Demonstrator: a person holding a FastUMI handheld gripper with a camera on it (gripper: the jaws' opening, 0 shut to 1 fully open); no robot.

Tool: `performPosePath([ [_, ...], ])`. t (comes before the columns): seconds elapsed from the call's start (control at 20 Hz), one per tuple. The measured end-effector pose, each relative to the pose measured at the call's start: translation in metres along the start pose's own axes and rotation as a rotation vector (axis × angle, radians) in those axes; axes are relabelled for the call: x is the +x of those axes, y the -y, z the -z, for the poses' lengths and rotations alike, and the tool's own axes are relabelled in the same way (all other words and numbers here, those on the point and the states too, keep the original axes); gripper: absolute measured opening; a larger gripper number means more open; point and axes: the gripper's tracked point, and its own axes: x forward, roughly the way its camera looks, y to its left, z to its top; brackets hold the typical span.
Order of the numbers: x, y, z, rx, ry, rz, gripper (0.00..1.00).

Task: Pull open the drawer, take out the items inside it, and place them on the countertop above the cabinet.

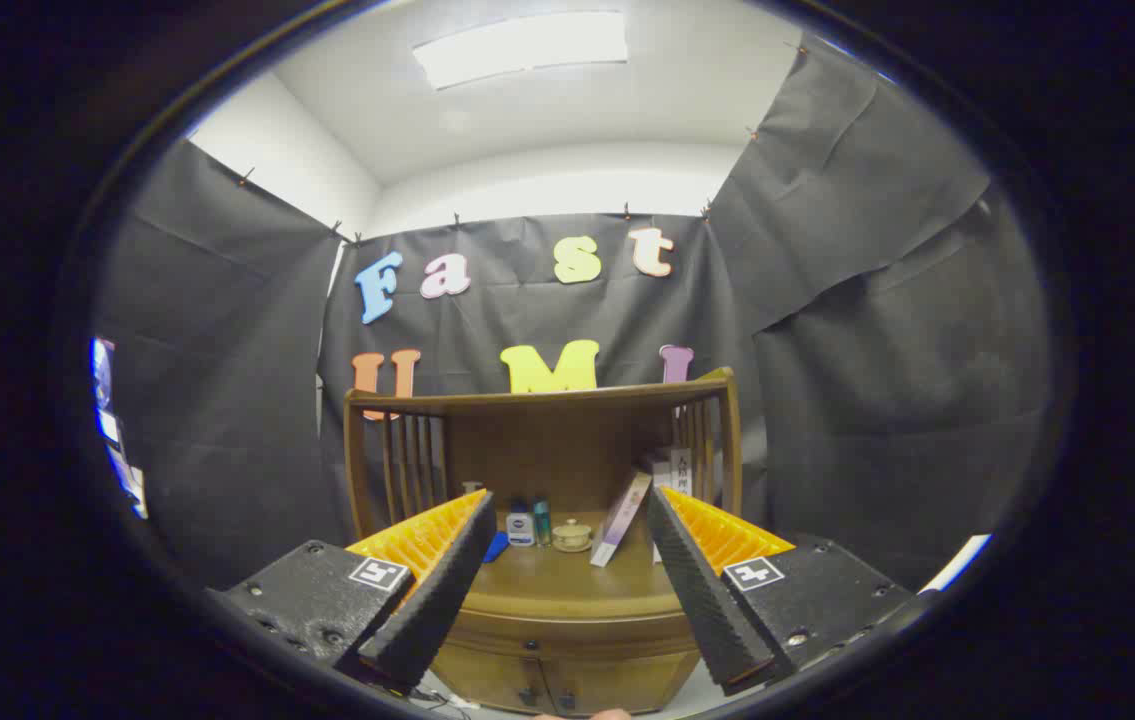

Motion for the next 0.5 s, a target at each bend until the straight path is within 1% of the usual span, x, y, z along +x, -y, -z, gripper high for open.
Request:
performPosePath([
  [0.25, -0.0075, 0.0039, -0.0072, -0.026, 0.015, 0.014, 0.99],
  [0.5, -0.0087, -0.0001, -0.0061, -0.027, 0.01, 0.001, 0.99],
])
